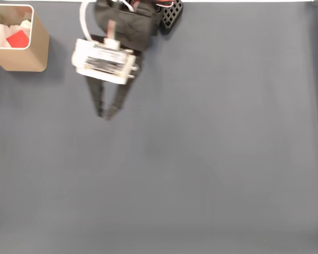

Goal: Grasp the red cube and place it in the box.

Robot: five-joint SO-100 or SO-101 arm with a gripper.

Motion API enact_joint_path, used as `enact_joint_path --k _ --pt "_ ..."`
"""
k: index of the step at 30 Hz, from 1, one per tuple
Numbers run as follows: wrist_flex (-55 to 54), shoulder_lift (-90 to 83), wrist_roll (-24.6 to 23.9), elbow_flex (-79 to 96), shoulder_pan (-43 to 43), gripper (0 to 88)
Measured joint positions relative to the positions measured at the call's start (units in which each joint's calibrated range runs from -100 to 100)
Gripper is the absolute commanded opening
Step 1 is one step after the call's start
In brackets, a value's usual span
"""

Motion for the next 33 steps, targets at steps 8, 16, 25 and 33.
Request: enact_joint_path --k 8,16,25,33 --pt "-4.2 -7.2 0.5 14.2 -9.6 0.0" --pt "-7.2 -17.9 0.6 31.4 -12.0 0.0" --pt "-6.5 -33.5 0.3 48.1 -12.0 0.0" --pt "-1.6 -42.6 -0.6 52.5 -12.0 0.0"
